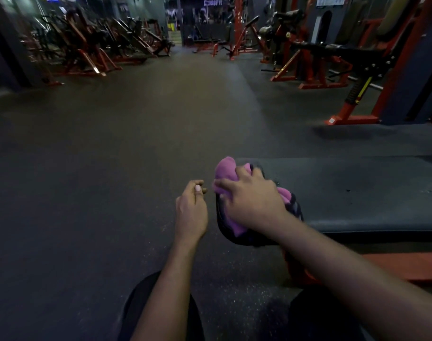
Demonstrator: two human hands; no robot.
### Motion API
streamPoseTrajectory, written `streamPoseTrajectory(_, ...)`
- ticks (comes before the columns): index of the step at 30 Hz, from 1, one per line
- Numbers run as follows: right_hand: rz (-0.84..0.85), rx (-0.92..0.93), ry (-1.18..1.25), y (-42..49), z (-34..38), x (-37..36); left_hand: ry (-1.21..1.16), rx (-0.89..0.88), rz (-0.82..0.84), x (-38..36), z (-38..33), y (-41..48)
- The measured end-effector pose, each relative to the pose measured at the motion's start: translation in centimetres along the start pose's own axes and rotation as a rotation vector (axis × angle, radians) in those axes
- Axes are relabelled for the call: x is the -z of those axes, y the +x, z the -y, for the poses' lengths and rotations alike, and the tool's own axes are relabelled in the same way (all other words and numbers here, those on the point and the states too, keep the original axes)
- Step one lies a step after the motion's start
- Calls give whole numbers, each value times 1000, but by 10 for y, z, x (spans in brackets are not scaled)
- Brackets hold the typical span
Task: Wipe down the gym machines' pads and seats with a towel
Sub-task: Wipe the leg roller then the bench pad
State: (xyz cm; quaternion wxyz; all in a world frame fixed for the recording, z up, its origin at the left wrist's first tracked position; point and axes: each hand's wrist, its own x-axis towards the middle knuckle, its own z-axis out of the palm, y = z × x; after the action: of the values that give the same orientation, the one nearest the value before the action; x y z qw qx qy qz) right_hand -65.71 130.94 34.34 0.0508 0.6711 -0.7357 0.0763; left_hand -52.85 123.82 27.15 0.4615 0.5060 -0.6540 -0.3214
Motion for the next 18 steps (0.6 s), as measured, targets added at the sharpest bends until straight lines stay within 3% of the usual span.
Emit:
streamPoseTrajectory(3, -19, -23, -53, -7, 19, -3, -12, -3, -42, 7, -2, 4)
streamPoseTrajectory(7, 64, -44, -73, 48, 25, -7, -1, 1, -71, 15, -7, 7)
streamPoseTrajectory(11, 129, -123, 26, 91, 1, -4, 11, 1, -47, 17, -20, 3)
streamPoseTrajectory(18, -29, -119, 15, -2, -1, -3, 13, -3, -26, 7, -27, -4)
